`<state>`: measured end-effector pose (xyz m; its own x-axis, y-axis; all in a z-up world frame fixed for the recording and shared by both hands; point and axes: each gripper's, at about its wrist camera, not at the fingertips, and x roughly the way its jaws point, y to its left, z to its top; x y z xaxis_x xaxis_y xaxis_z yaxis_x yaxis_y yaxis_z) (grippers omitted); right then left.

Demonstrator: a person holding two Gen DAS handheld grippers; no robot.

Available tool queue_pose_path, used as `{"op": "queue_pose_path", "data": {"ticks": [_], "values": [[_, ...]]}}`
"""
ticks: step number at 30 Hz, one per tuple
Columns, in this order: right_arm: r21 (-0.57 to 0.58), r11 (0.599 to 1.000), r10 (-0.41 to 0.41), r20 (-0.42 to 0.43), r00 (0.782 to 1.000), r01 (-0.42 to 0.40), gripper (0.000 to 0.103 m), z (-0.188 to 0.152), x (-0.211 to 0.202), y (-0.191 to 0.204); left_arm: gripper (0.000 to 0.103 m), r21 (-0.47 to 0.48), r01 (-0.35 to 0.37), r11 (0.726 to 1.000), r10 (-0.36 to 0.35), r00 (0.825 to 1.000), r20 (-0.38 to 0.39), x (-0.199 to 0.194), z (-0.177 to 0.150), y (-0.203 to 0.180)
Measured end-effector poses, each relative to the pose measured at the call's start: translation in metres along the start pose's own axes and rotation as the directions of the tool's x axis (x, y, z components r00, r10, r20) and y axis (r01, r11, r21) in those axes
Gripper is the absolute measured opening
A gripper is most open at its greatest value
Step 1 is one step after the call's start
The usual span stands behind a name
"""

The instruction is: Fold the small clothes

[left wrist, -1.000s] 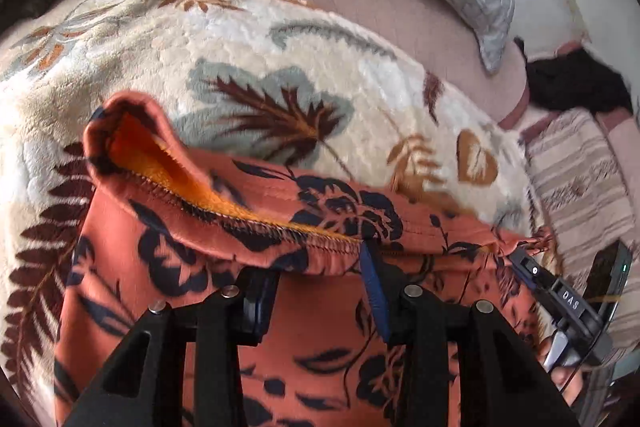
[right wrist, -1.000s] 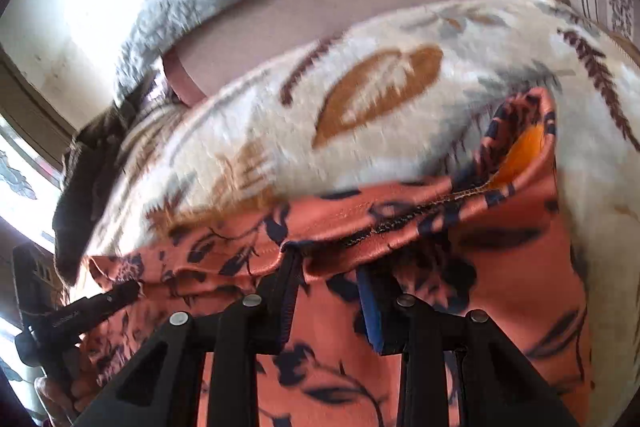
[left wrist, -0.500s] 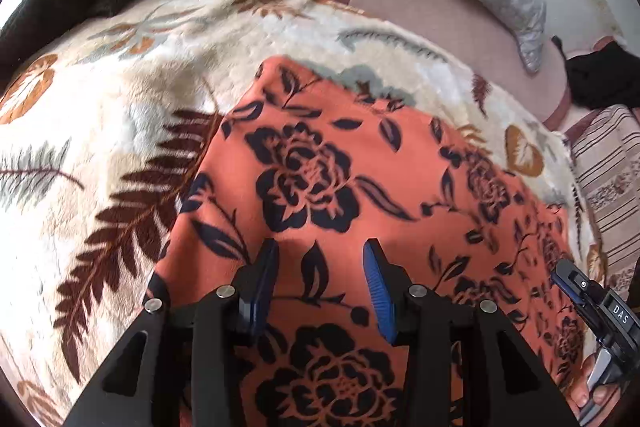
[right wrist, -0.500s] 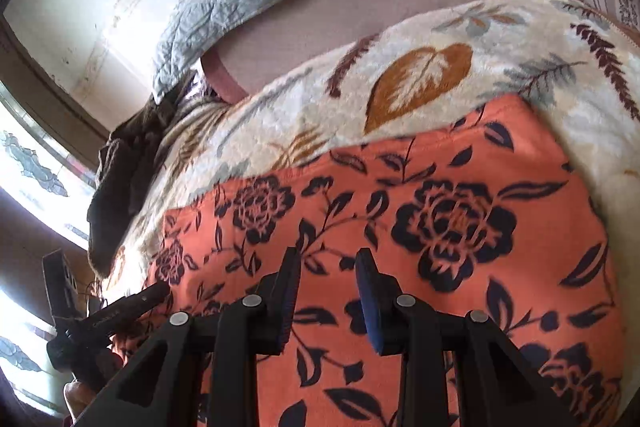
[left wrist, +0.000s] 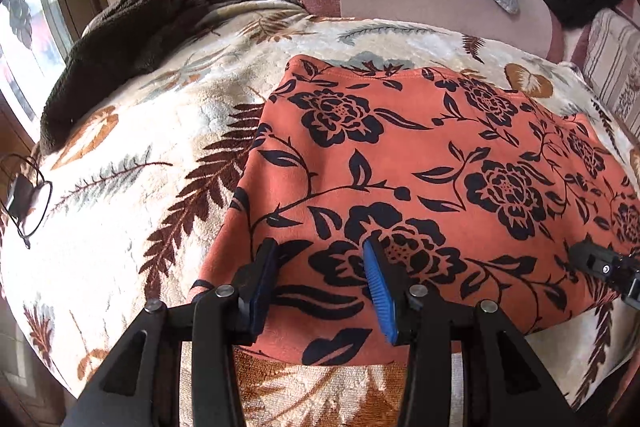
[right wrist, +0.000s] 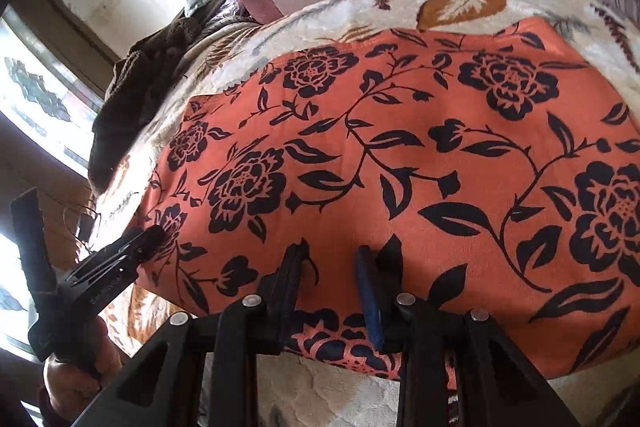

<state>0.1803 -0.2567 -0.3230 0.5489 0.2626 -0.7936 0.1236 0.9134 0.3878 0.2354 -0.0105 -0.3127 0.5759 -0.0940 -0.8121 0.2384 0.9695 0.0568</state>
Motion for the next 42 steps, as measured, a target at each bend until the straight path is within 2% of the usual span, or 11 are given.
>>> {"op": "queue_pose_path", "data": {"ticks": [5,9,12,17,20,22,23,26,34,37,42], "values": [[0.039,0.998,0.044,0.04,0.998,-0.046,0.032,-0.007,-0.017,-0.004,0.051,0.024,-0.001,1.0,0.001,1.0,0.027,0.001,-0.004,0.003],[0.001,1.0,-0.001,-0.014,1.0,0.001,0.033,-0.009,-0.001,0.0,0.057,0.011,0.007,1.0,-0.007,1.0,0.024,0.005,-0.003,0.004],[0.006,1.0,-0.008,-0.021,1.0,0.008,0.033,-0.006,0.0,0.002,0.061,0.011,0.003,1.0,-0.003,1.0,0.023,0.007,-0.003,0.003],[0.015,0.998,0.068,0.043,0.997,-0.068,0.034,0.006,-0.005,0.013,0.071,-0.023,0.012,1.0,-0.012,1.0,0.008,0.012,-0.001,0.01],[-0.019,0.997,0.08,0.038,0.996,-0.08,0.034,0.01,0.008,0.028,0.073,-0.026,0.015,1.0,-0.015,1.0,0.008,0.014,-0.001,0.011],[-0.032,0.999,0.042,-0.024,0.999,-0.043,0.036,0.007,0.03,0.034,0.073,-0.022,0.012,1.0,-0.012,1.0,0.009,0.015,-0.002,0.01],[-0.047,0.999,0.026,-0.021,0.999,-0.027,0.036,0.005,0.035,0.036,0.074,-0.021,0.012,1.0,-0.012,1.0,0.009,0.015,-0.002,0.01],[-0.076,0.997,0.017,-0.01,1.0,-0.017,0.037,0.006,0.034,0.039,0.076,-0.025,0.013,1.0,-0.013,1.0,0.009,0.016,-0.001,0.011],[-0.064,0.996,0.057,-0.011,0.998,-0.058,0.037,0.004,0.022,0.03,0.077,-0.02,0.004,1.0,-0.003,1.0,0.013,0.017,-0.001,0.01],[-0.039,0.999,0.041,0.052,0.998,-0.039,0.036,0.003,-0.002,0.018,0.078,-0.018,0.0,1.0,0.0,1.0,0.016,0.017,-0.002,0.009],[0.011,0.995,-0.101,0.201,0.974,0.101,0.036,0.007,-0.047,-0.014,0.078,-0.02,0.0,1.0,0.0,1.0,0.02,0.016,-0.003,0.01]]}}
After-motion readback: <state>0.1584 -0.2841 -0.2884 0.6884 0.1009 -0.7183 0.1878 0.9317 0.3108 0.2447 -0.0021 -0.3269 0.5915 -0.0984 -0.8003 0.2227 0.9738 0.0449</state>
